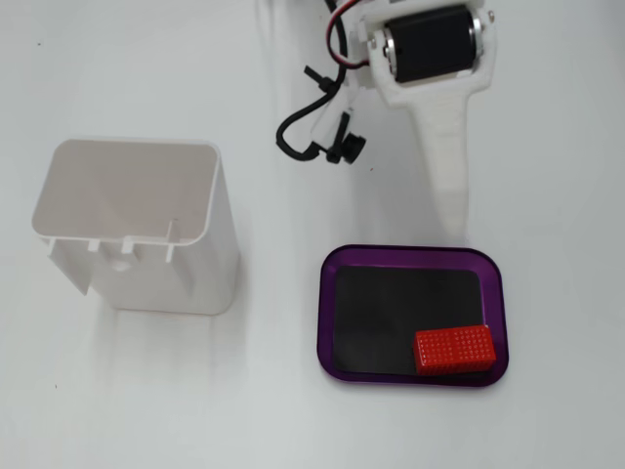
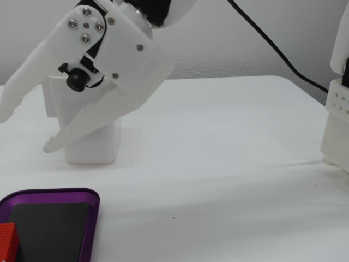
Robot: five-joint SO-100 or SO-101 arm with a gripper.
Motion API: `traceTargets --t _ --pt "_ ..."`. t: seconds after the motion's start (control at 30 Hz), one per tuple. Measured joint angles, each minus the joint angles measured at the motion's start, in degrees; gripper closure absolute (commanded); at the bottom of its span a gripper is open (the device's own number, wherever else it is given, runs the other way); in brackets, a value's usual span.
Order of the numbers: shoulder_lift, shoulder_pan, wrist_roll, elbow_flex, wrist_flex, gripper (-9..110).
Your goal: Pick up the cube and place it in the box.
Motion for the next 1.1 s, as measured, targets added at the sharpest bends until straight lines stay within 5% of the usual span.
traceTargets --t 0.57,1.1 --pt "38.9 -0.1 -0.1 8.6 31.7 87" --pt "93.3 0.1 -0.3 64.2 28.6 87"
